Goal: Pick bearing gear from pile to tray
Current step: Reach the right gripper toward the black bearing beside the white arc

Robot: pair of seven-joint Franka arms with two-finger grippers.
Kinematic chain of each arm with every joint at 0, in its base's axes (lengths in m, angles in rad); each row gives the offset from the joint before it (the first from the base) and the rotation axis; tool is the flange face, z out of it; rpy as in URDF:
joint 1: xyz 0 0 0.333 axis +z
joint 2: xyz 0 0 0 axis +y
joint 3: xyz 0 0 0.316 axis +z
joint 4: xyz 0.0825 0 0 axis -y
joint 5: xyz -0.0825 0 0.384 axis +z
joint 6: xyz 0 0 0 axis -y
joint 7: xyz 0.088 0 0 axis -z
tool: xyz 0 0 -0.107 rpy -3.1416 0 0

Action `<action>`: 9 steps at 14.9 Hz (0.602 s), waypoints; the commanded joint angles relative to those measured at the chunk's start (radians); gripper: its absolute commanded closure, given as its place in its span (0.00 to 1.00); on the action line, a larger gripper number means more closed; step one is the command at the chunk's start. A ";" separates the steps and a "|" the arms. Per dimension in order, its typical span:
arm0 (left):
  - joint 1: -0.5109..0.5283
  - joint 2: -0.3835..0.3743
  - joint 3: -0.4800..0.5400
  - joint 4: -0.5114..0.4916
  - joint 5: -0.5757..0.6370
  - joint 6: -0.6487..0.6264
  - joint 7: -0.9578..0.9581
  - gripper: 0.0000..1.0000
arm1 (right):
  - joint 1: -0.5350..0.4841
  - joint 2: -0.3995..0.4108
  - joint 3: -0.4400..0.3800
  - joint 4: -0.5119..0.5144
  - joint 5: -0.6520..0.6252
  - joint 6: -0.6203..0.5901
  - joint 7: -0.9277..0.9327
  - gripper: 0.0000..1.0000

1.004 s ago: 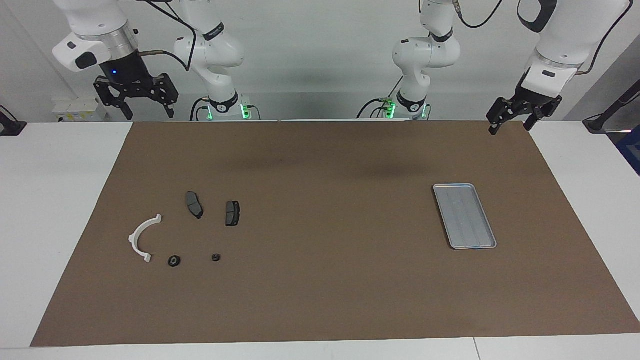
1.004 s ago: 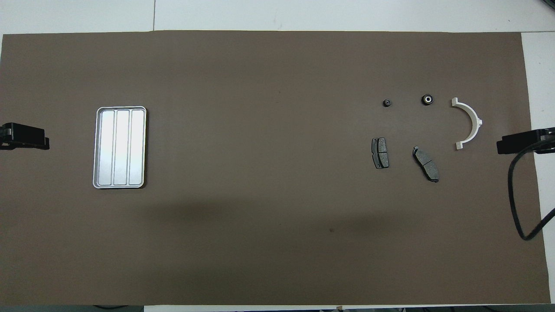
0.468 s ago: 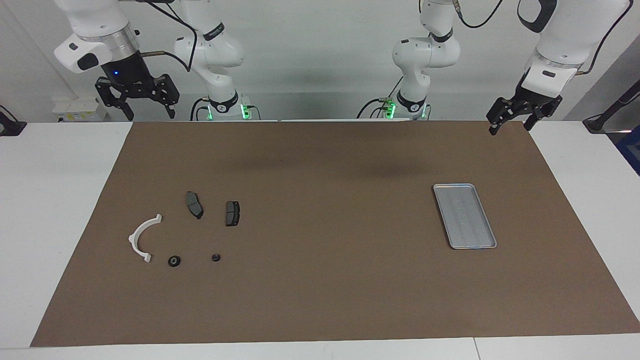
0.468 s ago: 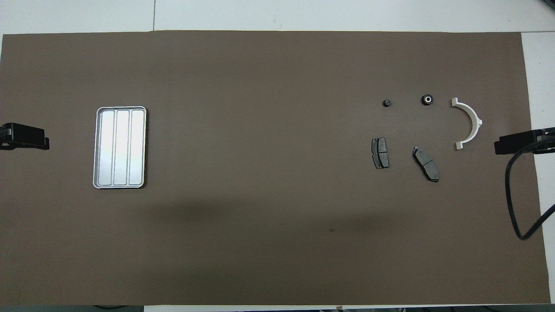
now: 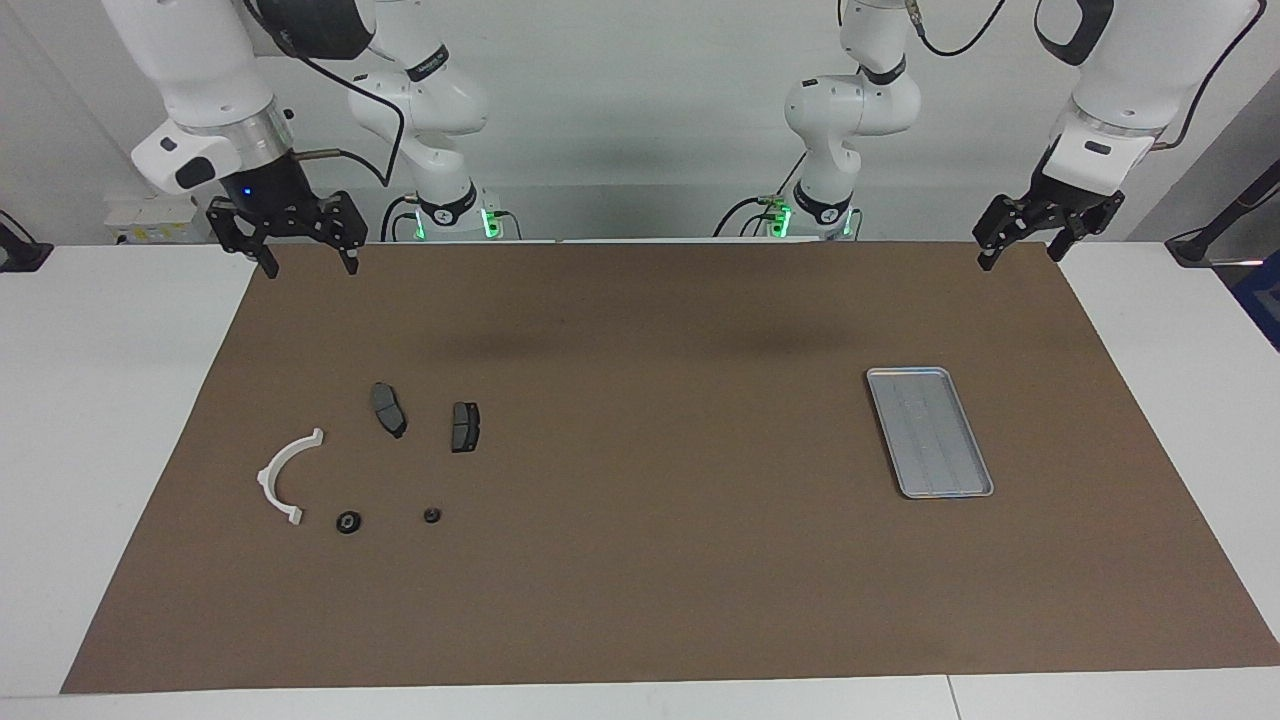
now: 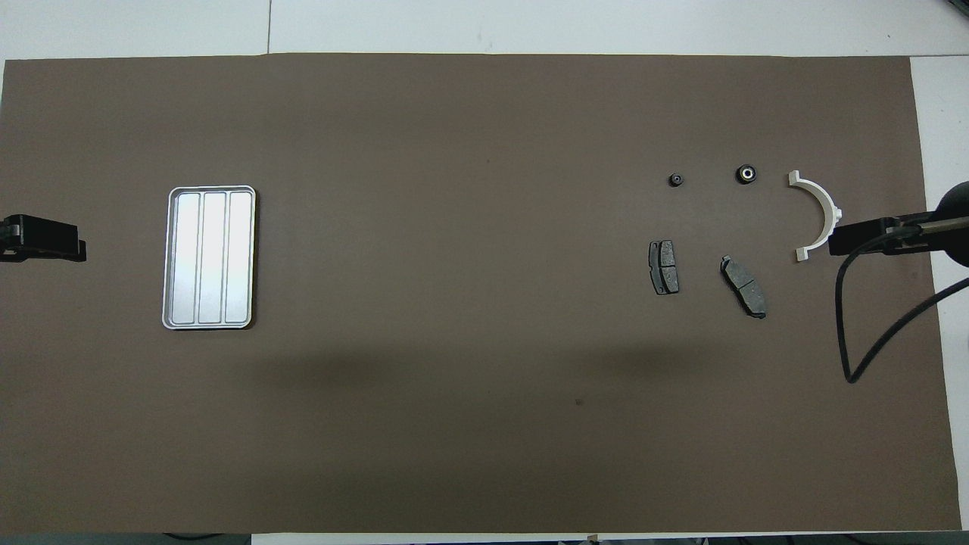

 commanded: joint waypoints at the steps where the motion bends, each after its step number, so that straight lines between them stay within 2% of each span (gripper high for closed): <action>1: -0.013 -0.021 0.010 -0.016 -0.008 -0.008 -0.005 0.00 | -0.014 0.020 0.006 -0.085 -0.014 0.115 0.052 0.00; 3: -0.013 -0.021 0.010 -0.016 -0.008 -0.007 -0.005 0.00 | -0.013 0.062 0.006 -0.105 -0.016 0.181 0.126 0.00; 9: -0.013 -0.021 0.010 -0.016 -0.008 -0.007 -0.005 0.00 | -0.017 0.201 0.006 -0.106 -0.062 0.306 0.143 0.00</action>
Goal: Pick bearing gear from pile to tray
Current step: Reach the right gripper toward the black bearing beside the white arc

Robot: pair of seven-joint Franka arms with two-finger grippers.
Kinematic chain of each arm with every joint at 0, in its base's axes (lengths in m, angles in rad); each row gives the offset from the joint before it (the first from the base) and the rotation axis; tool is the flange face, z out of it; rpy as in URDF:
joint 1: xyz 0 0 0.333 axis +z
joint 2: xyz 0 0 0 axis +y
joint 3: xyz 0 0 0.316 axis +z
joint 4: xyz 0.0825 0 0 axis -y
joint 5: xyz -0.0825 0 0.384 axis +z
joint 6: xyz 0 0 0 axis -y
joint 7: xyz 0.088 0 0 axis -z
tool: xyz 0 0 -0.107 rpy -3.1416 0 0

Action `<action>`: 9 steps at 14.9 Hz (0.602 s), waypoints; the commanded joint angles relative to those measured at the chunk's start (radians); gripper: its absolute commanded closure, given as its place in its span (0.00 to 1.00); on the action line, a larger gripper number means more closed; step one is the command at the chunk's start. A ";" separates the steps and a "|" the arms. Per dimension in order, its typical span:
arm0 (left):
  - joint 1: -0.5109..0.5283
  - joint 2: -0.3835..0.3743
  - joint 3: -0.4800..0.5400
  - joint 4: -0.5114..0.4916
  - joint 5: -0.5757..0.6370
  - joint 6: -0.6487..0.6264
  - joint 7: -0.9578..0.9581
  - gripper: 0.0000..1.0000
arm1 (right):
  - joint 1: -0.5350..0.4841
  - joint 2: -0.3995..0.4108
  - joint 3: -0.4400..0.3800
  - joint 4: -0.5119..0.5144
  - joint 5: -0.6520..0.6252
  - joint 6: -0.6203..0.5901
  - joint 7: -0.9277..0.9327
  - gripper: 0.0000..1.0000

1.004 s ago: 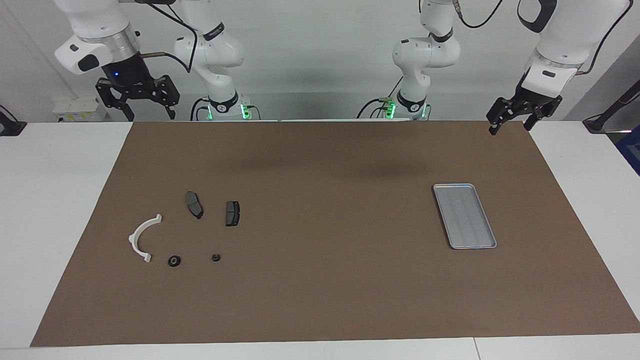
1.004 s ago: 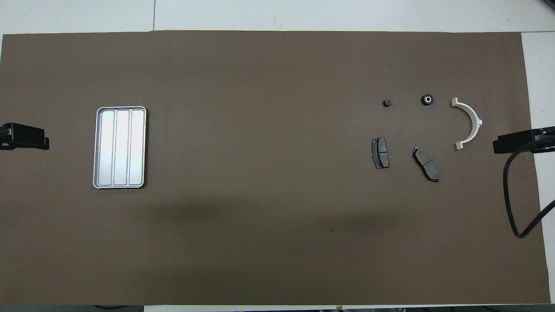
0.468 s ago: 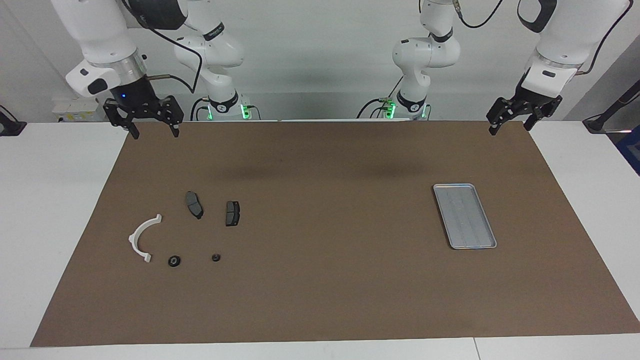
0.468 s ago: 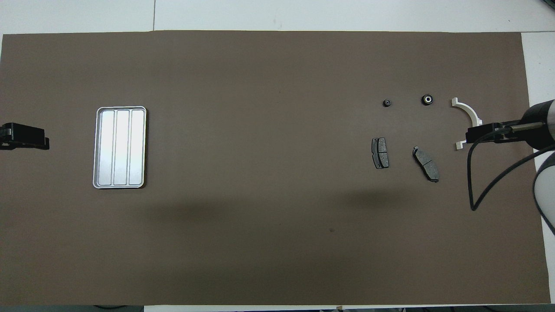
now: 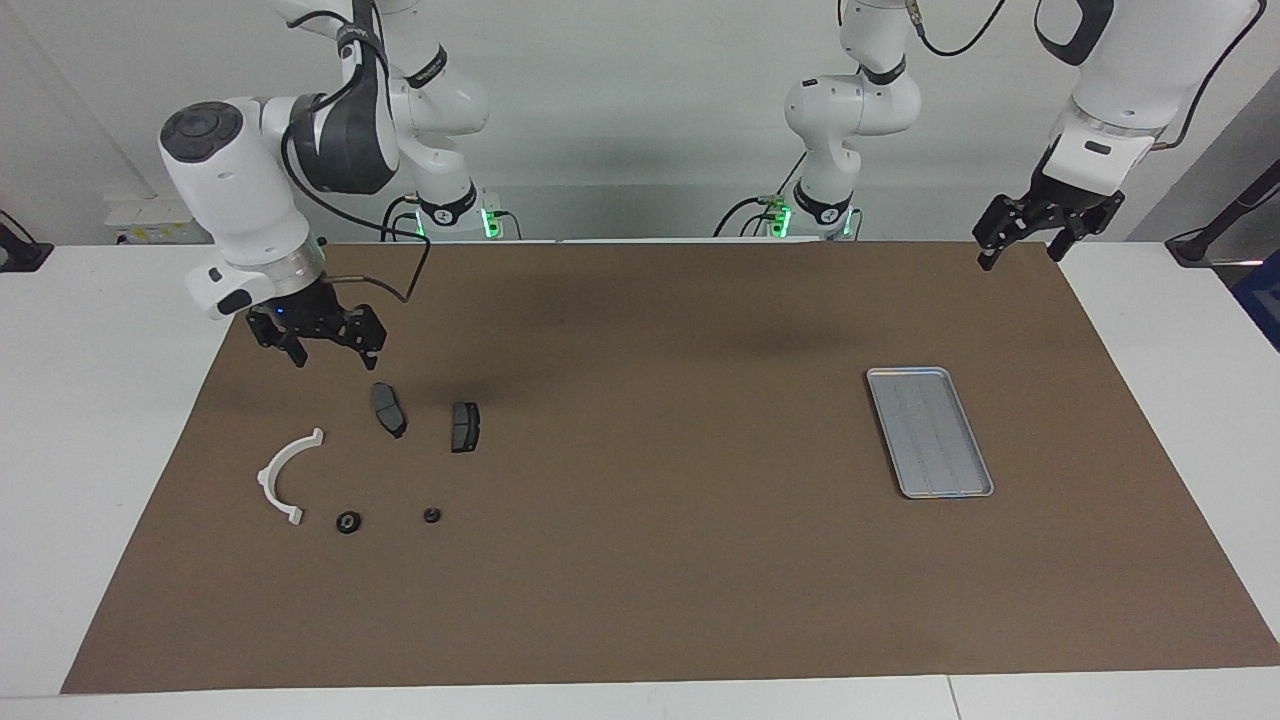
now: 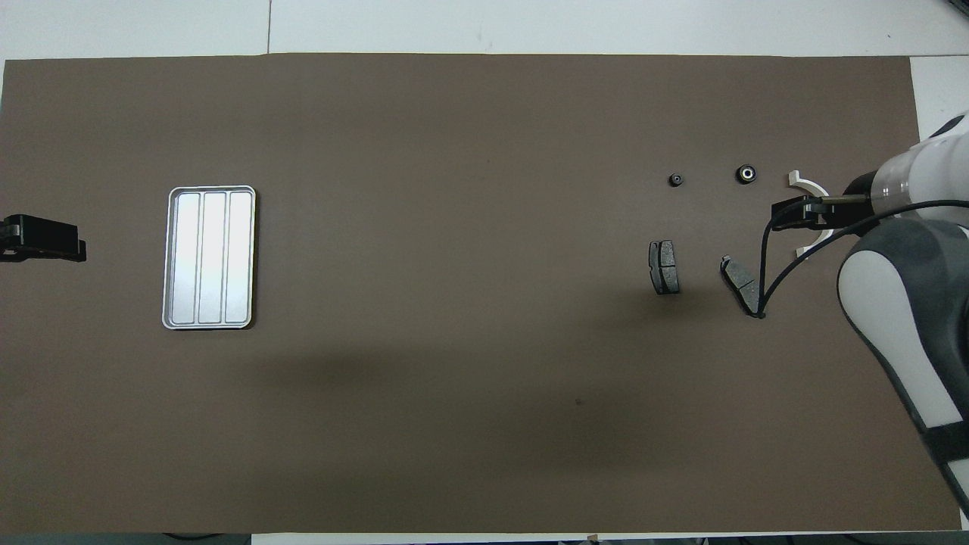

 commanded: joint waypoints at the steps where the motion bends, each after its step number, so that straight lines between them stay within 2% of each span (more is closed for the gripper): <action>1: -0.013 -0.021 0.010 -0.016 -0.008 -0.007 -0.005 0.00 | -0.024 0.065 0.007 -0.003 -0.026 0.069 0.025 0.00; 9: -0.013 -0.021 0.010 -0.016 -0.008 -0.007 -0.005 0.00 | -0.063 0.229 0.007 0.009 -0.052 0.255 0.050 0.00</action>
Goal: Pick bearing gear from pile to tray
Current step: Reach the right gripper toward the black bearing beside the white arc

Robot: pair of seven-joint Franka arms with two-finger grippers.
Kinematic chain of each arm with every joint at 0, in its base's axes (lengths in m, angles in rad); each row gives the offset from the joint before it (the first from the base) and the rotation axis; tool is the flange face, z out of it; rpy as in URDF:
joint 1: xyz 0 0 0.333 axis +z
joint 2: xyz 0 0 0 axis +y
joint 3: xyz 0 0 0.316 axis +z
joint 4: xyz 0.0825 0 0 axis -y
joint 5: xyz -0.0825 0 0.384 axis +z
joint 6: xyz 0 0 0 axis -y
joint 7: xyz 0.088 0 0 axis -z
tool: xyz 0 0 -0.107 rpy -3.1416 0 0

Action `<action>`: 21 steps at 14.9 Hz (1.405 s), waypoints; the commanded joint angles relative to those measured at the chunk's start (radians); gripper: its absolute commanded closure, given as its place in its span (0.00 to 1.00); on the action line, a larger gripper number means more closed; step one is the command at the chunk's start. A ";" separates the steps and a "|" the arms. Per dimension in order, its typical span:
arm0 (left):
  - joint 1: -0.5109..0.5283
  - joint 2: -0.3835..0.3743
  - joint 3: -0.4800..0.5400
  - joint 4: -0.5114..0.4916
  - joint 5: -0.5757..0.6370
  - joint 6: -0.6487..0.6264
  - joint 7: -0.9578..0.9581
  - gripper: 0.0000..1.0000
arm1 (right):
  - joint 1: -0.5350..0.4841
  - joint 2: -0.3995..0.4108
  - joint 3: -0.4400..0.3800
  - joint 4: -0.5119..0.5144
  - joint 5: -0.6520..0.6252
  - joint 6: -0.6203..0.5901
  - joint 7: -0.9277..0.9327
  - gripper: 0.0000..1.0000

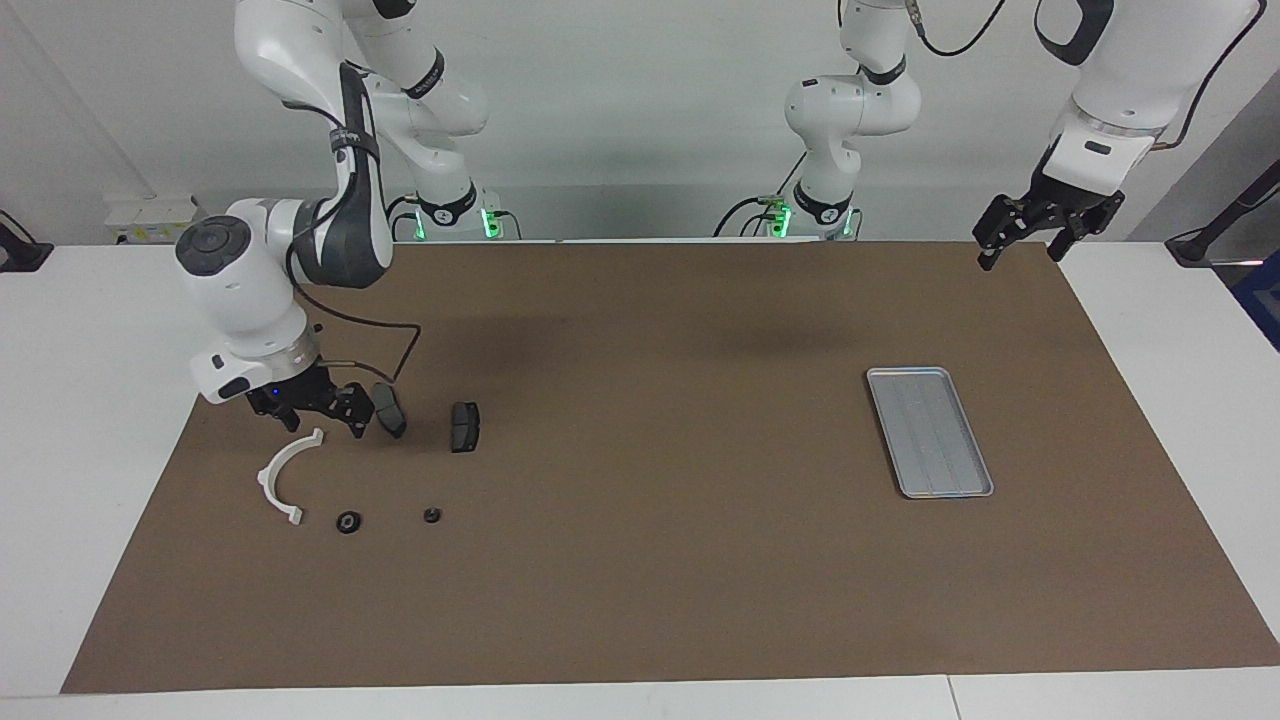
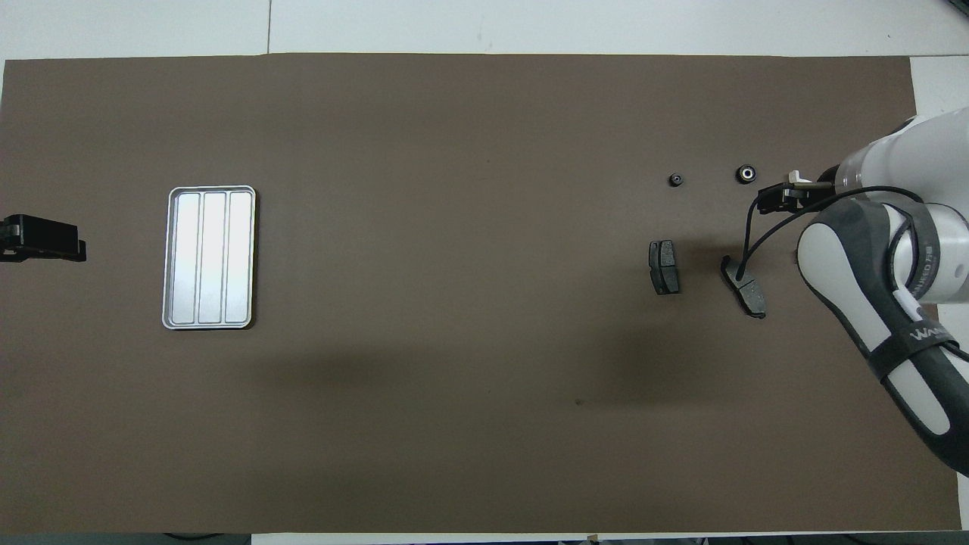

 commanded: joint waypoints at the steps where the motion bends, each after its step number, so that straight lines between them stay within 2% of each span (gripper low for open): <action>1: -0.013 -0.021 0.010 -0.016 -0.008 -0.008 -0.005 0.00 | -0.009 0.047 0.011 0.017 -0.023 0.044 0.069 0.00; 5: -0.013 -0.021 0.010 -0.016 -0.008 -0.008 -0.005 0.00 | -0.003 0.106 0.011 0.061 -0.052 0.045 0.148 0.00; 10: -0.013 -0.021 0.010 -0.016 -0.008 -0.008 -0.005 0.00 | -0.010 0.205 0.012 0.146 -0.086 0.047 0.152 0.00; 13: -0.013 -0.021 0.010 -0.016 -0.008 -0.008 -0.005 0.00 | -0.007 0.280 0.014 0.244 -0.078 0.044 0.172 0.00; 21: -0.013 -0.021 0.010 -0.016 -0.008 -0.007 -0.005 0.00 | 0.016 0.334 0.025 0.281 -0.079 0.047 0.281 0.00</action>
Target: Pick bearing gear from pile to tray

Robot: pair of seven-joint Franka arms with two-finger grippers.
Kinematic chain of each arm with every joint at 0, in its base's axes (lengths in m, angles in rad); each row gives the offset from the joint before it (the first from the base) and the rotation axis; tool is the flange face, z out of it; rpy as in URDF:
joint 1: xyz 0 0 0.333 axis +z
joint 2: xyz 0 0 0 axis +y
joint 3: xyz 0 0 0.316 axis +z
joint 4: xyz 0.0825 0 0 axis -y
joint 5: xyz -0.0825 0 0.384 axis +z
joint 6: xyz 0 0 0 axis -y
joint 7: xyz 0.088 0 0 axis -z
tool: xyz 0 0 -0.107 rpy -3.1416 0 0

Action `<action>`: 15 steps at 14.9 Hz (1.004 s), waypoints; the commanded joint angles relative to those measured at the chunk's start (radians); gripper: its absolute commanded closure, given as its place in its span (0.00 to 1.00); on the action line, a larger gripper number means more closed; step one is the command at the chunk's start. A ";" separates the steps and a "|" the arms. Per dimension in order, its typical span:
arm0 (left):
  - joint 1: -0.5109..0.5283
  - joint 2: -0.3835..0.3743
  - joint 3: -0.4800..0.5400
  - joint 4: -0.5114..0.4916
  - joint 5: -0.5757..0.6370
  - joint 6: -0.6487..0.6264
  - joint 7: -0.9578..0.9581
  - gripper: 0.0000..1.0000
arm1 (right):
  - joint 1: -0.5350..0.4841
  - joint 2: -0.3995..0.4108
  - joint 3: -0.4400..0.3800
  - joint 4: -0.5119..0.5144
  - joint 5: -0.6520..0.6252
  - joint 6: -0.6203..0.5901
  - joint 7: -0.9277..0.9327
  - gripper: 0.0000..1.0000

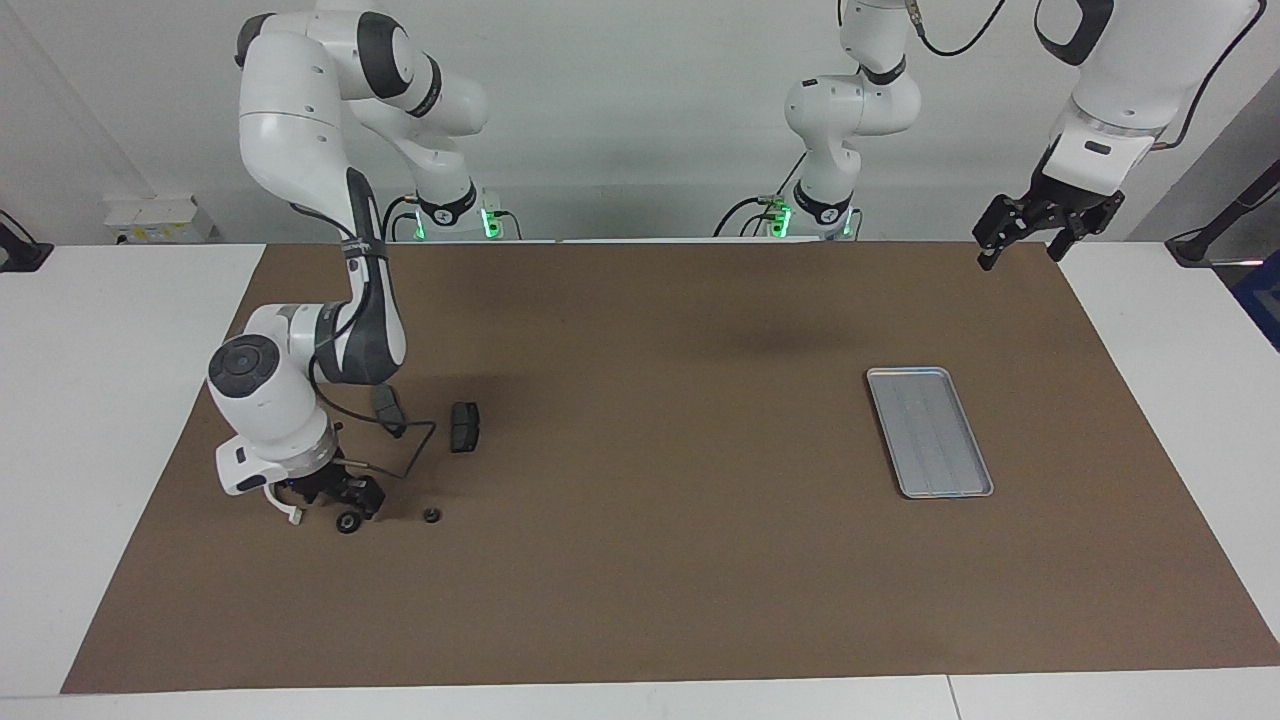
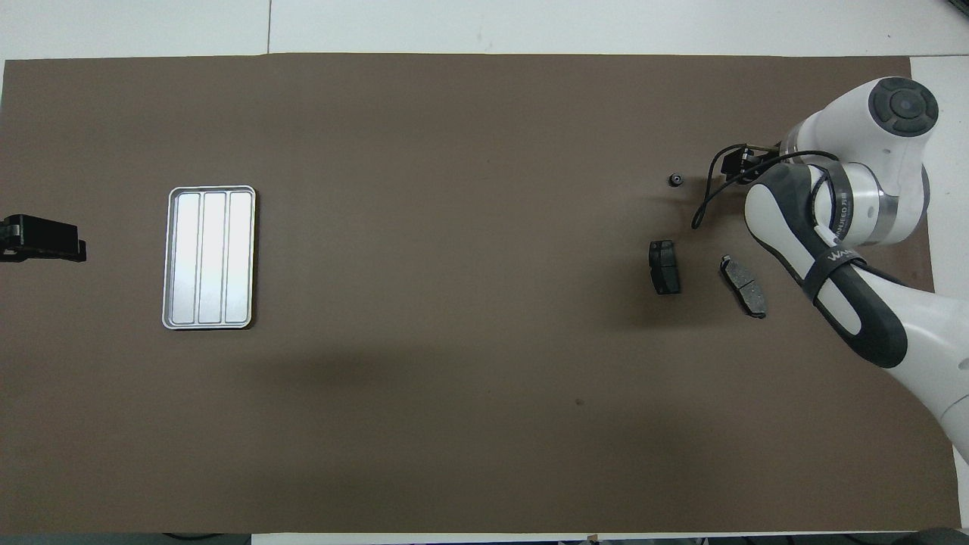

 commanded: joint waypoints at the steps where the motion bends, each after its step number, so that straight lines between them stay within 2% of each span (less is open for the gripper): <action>1: -0.013 -0.021 0.010 -0.016 -0.008 -0.007 -0.005 0.00 | 0.002 0.016 0.011 0.026 -0.021 0.005 0.042 0.00; 11: -0.013 -0.021 0.010 -0.016 -0.008 -0.007 -0.005 0.00 | -0.010 0.045 0.011 0.045 -0.018 0.020 0.042 0.02; 15: -0.013 -0.021 0.010 -0.016 -0.008 -0.007 -0.005 0.00 | -0.010 0.051 0.011 0.061 0.065 0.019 0.044 0.06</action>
